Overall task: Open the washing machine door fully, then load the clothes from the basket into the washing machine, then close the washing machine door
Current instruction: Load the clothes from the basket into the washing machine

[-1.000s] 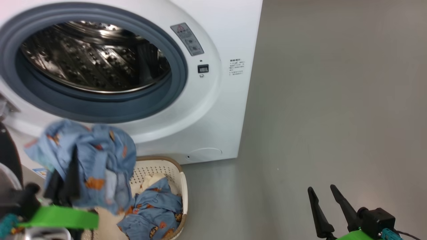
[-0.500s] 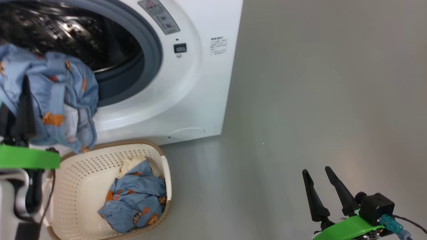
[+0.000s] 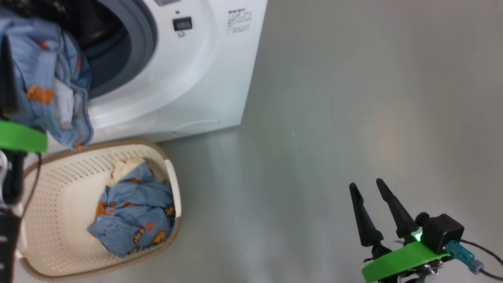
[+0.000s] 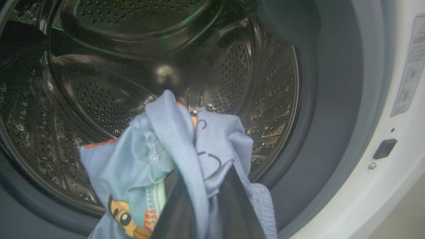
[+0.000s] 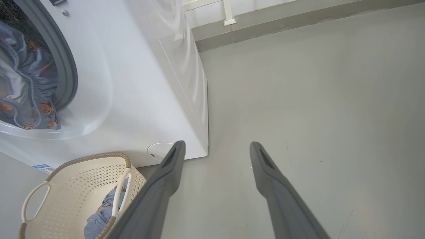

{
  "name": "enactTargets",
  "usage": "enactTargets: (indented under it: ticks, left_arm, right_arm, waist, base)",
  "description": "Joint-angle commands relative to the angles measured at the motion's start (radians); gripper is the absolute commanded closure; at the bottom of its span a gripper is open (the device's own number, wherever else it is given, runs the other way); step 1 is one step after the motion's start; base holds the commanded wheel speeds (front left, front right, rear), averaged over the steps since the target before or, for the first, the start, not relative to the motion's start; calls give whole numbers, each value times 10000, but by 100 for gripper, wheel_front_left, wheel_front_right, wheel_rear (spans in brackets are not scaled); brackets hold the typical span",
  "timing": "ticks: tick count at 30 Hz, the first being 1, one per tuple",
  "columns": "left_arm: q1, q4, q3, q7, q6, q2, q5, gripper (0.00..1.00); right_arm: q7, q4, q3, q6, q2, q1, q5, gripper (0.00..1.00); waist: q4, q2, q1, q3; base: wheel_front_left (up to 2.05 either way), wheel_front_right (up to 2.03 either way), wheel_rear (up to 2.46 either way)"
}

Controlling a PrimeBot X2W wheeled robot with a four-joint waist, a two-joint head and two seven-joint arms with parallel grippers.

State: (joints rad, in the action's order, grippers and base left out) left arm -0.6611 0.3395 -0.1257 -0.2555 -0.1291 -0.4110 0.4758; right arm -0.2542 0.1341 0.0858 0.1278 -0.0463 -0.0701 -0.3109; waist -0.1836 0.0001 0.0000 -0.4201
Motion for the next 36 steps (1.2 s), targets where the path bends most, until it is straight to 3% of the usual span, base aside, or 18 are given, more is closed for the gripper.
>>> enactTargets:
  ticks: [1,14,23,36]
  left_arm:
    - [-432,-146,287,-63,-15,-568,138,100]
    - [-3465,1723,-1359,740,-15,-1766,1405,100]
    - [-5249,2500,-2463,1269,-15,-2026,2017,100]
    - [-6862,2965,-3026,77,-15,-2281,1566,100]
  right_arm:
    - [-76,-255,285,29,-39,-144,-45,0]
    - [-76,-510,840,29,-39,-738,-313,0]
    - [-76,-526,1093,29,-39,-821,-448,0]
    - [-76,-694,1443,29,-39,-794,-745,0]
  waist:
    - [-192,-1,0,-628]
    - [-208,-1,0,-2355]
    - [-294,-1,0,-2845]
    - [-702,-1,0,-3408]
  base:
    - [0,0,0]
    - [0,0,0]
    - [0,0,0]
    - [0,0,0]
